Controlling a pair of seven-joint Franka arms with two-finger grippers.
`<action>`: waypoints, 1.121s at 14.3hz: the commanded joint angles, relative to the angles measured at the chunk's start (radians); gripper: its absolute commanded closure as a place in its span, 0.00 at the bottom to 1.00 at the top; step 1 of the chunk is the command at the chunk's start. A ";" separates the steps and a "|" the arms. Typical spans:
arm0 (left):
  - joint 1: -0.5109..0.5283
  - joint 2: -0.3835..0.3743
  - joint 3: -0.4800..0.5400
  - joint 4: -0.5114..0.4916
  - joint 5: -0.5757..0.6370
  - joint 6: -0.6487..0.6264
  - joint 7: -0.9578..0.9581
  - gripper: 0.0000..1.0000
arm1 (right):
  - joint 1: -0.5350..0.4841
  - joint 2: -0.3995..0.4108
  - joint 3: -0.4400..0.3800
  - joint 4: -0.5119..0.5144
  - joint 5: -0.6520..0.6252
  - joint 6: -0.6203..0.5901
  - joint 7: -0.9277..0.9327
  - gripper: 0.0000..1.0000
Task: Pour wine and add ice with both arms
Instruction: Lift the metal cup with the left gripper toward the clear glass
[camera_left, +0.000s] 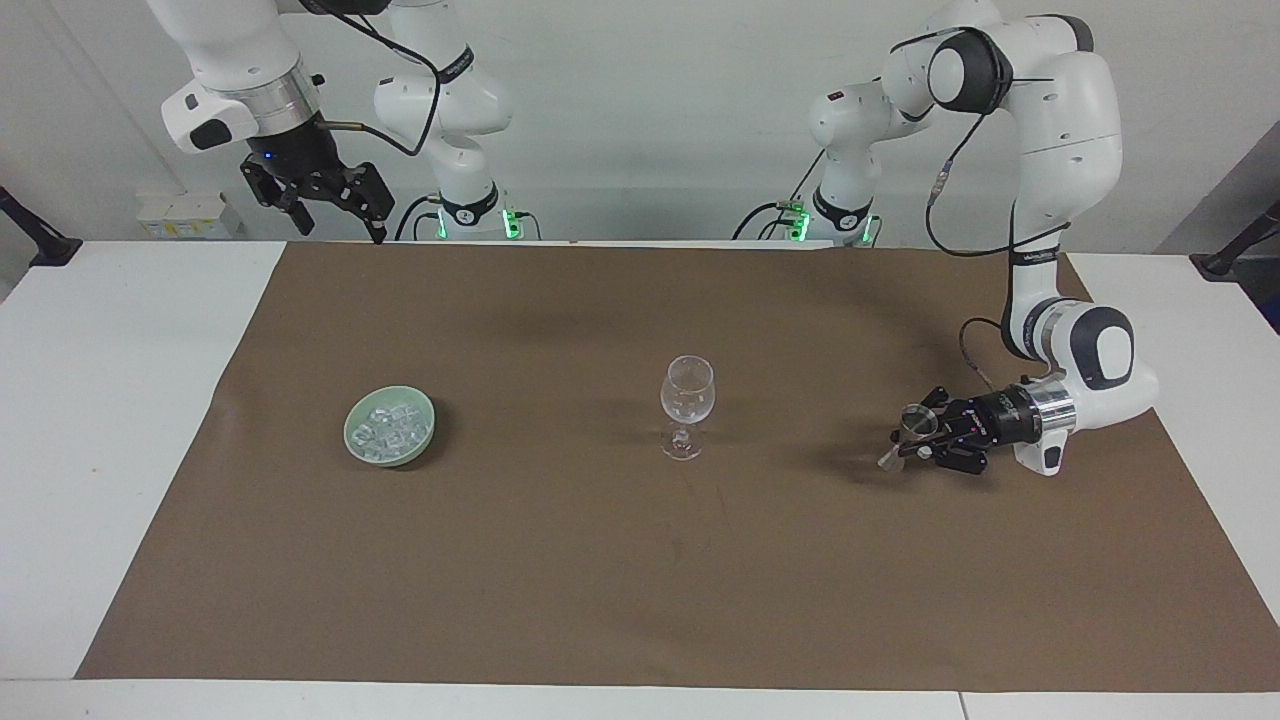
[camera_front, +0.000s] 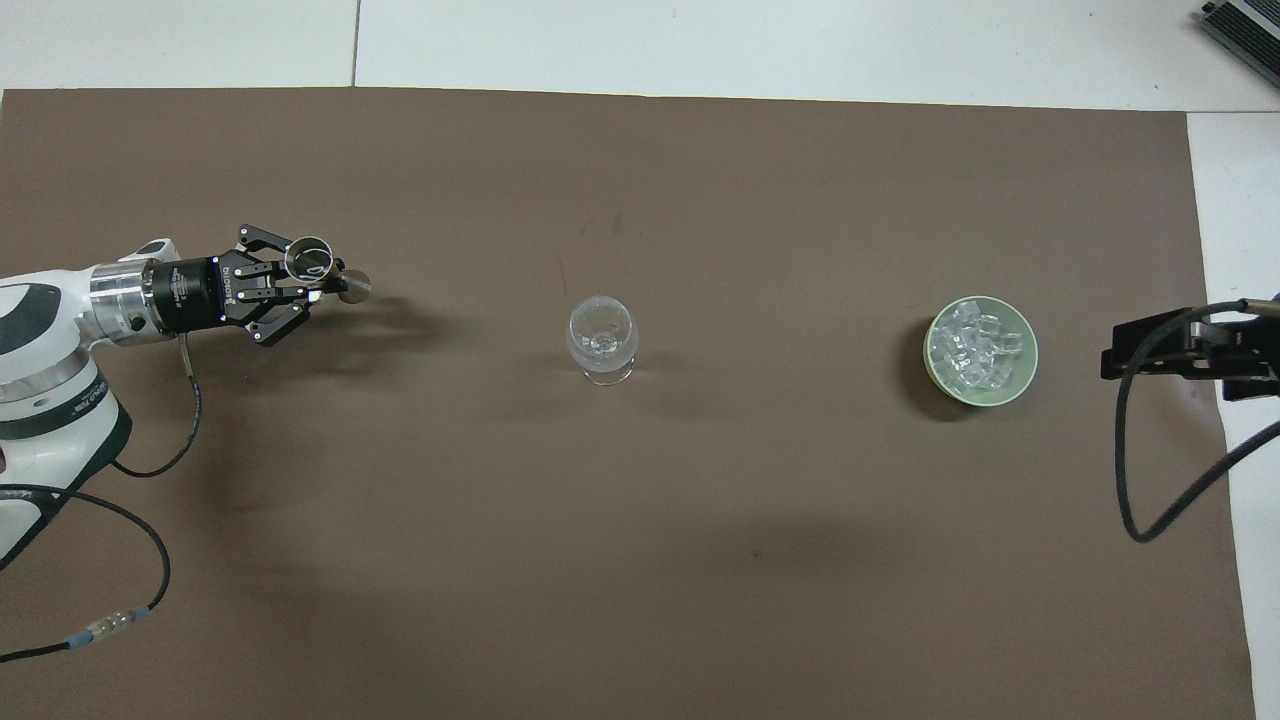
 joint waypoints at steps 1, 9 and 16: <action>-0.050 -0.066 0.012 -0.076 -0.061 0.063 -0.011 1.00 | 0.002 -0.026 -0.002 -0.031 0.007 0.022 0.012 0.00; -0.147 -0.155 0.012 -0.171 -0.155 0.187 -0.002 1.00 | 0.002 -0.026 -0.002 -0.031 0.007 0.022 0.012 0.00; -0.207 -0.212 0.012 -0.231 -0.232 0.252 0.001 1.00 | 0.002 -0.026 -0.002 -0.031 0.007 0.022 0.013 0.00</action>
